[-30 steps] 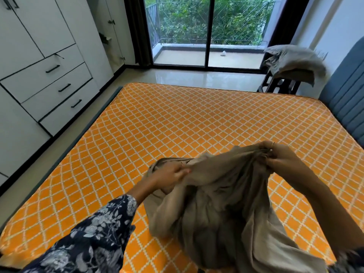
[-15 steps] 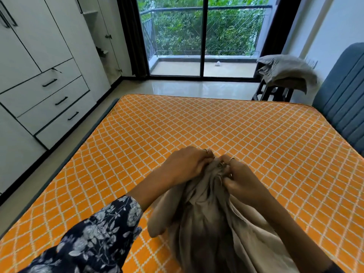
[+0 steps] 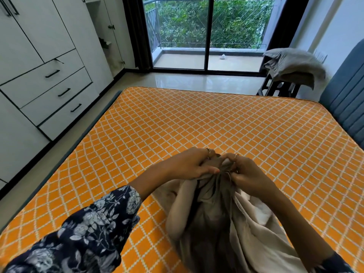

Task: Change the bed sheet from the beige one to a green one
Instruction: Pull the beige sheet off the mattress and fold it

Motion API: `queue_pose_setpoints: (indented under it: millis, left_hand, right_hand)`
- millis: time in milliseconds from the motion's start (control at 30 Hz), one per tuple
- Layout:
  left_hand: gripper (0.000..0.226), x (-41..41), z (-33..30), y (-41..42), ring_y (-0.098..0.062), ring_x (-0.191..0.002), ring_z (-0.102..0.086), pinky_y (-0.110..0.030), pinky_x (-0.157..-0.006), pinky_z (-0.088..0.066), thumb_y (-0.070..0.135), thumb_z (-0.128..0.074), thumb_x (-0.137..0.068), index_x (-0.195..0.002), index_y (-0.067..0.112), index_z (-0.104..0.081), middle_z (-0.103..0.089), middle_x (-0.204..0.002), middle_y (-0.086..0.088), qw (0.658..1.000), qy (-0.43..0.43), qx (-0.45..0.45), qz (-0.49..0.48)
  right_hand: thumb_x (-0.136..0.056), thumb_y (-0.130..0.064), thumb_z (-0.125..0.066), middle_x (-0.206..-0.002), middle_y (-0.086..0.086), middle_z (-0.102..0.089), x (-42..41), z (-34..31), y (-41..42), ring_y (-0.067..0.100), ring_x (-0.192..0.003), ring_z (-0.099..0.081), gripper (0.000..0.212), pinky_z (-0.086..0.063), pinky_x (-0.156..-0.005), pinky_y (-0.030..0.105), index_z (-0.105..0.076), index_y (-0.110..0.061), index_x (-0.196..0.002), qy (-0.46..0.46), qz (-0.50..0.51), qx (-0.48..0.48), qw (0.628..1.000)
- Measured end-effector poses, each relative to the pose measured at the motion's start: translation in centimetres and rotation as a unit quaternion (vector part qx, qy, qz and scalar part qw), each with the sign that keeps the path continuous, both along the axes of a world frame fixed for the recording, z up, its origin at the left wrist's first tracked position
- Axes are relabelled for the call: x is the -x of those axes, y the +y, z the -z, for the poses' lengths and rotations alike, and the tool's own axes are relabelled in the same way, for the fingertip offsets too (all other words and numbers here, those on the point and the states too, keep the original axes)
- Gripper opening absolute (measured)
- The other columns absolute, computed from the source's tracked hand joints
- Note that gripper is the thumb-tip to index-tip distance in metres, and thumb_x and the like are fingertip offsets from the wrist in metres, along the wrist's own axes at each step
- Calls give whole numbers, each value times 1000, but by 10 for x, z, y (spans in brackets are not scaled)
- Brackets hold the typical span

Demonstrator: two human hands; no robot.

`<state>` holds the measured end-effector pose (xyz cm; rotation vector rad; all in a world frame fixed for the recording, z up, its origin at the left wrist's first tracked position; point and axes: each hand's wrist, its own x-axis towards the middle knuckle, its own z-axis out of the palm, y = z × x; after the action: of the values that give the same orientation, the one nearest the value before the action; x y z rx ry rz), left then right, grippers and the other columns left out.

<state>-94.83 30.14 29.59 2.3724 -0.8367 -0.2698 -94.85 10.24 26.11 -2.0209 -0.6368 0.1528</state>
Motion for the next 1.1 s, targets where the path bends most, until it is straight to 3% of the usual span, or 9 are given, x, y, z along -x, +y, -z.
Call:
queue_pose_setpoints:
  millis: [100,200,300,467,567,633,767,1033,1100]
  left_hand:
    - [22,0,30,14,8,-63,-51,-14,-58,-36,32,-62,-92,-94,12,-53,-54,-70,11,999,-6,-45,7]
    - [33,9,70,33,-20,-87,-58,-33,-72,-45,39,-56,-92,-107,9,-54,-62,-96,-7,988,-11,-153,-12]
    - [23,21,98,54,-25,-91,-58,-29,-67,-37,25,-51,-96,-112,10,-54,-63,-101,-8,980,-4,-190,-61]
    - [17,41,114,75,-22,-57,-62,-24,-53,-43,18,-45,-84,-92,17,-60,-68,-74,1,926,-264,-227,-143]
    - [30,58,122,83,-26,-65,-60,-31,-66,-43,8,-51,-86,-115,11,-55,-70,-96,-7,899,-369,-181,-154]
    - [31,72,121,85,-25,-75,-54,-30,-70,-35,8,-34,-98,-121,13,-55,-67,-104,-9,890,-397,-181,-129]
    - [44,99,136,84,-25,-81,-56,-30,-72,-31,11,-9,-106,-118,12,-52,-60,-109,-11,903,-378,-183,-86]
    - [31,124,159,70,-20,-83,-61,-28,-73,-36,19,-28,-102,-126,14,-47,-60,-113,-6,927,-324,-171,-79]
    - [36,127,157,64,-18,-90,-62,-23,-71,-37,24,-47,-92,-127,19,-45,-66,-110,-1,954,-205,-149,-159]
  right_hand:
    - [-75,16,-52,-84,2,-71,-3,0,-13,18,-81,-67,41,-51,-71,33,-66,-17,-96,11,24,-26,999]
    - [-78,24,-48,-72,-6,-70,-5,-1,-31,2,-62,-61,47,-46,-58,19,-65,-17,-94,48,63,-53,995]
    - [-82,24,-45,-63,-9,-67,-6,-3,-48,-2,-53,-56,45,-41,-51,12,-63,-15,-93,76,94,-73,990]
    - [-85,24,-42,-61,-6,-66,-10,-1,-65,0,-50,-54,45,-40,-47,15,-61,-16,-95,104,131,-83,983]
    - [-87,22,-43,-62,-1,-66,-12,4,-68,4,-50,-53,45,-41,-46,19,-62,-18,-95,109,156,-93,977]
    - [-87,22,-44,-65,2,-67,-13,6,-71,8,-54,-57,45,-43,-48,22,-62,-19,-96,120,170,-101,973]
    - [-88,20,-47,-73,7,-69,-13,12,-66,20,-65,-62,45,-47,-54,31,-63,-22,-95,121,154,-80,977]
    - [-88,19,-45,-66,-4,-69,-10,14,-63,9,-57,-61,45,-47,-49,22,-61,-22,-93,128,167,-73,975]
    - [-88,19,-46,-67,-2,-69,-7,13,-65,16,-60,-60,44,-46,-50,26,-62,-22,-93,126,174,-79,973]
